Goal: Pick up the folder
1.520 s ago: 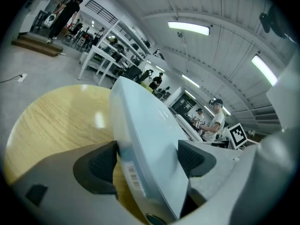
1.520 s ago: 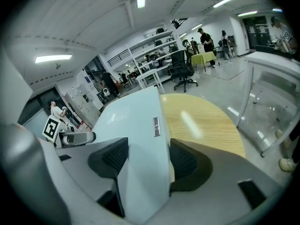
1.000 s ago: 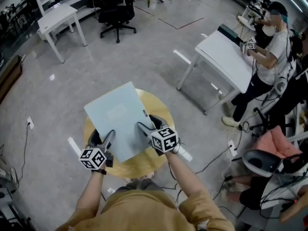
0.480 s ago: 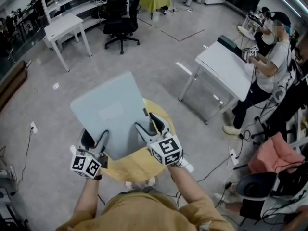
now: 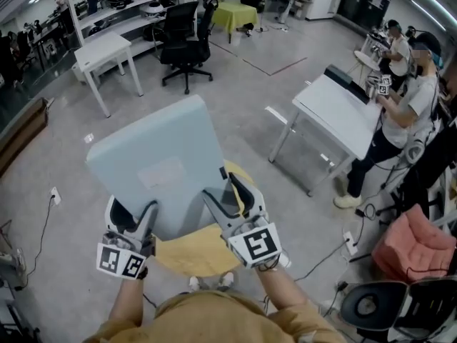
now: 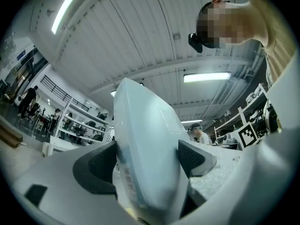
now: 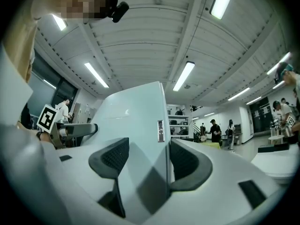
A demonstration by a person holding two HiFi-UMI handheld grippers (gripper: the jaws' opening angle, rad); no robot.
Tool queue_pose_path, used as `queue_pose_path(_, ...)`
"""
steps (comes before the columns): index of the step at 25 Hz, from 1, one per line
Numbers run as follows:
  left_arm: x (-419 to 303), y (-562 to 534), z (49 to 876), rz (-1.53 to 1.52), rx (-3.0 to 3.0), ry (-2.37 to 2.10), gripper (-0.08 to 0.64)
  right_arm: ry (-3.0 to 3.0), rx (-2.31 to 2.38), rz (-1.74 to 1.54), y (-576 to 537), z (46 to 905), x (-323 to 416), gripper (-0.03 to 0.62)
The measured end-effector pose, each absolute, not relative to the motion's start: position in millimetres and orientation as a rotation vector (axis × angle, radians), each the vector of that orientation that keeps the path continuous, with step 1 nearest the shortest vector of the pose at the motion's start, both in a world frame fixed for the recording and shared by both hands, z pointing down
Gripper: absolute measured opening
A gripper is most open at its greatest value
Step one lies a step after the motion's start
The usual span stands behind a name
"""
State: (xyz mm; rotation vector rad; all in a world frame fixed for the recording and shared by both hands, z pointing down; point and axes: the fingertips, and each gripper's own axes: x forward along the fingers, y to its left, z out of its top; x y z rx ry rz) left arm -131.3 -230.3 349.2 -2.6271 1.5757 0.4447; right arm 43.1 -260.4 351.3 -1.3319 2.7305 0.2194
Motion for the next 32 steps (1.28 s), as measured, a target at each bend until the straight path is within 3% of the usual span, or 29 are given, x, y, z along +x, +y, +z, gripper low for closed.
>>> queue_pose_path(18,-114,-154,253,0.502,-2.408,1.33,0.399,2.523,-1.354,0.422,-180,261,61,0.258)
queue_pose_path(32,-115,-160,265,0.456,-2.426,1.338,0.402,2.547,-1.334,0.382,-186,271,57,0.265)
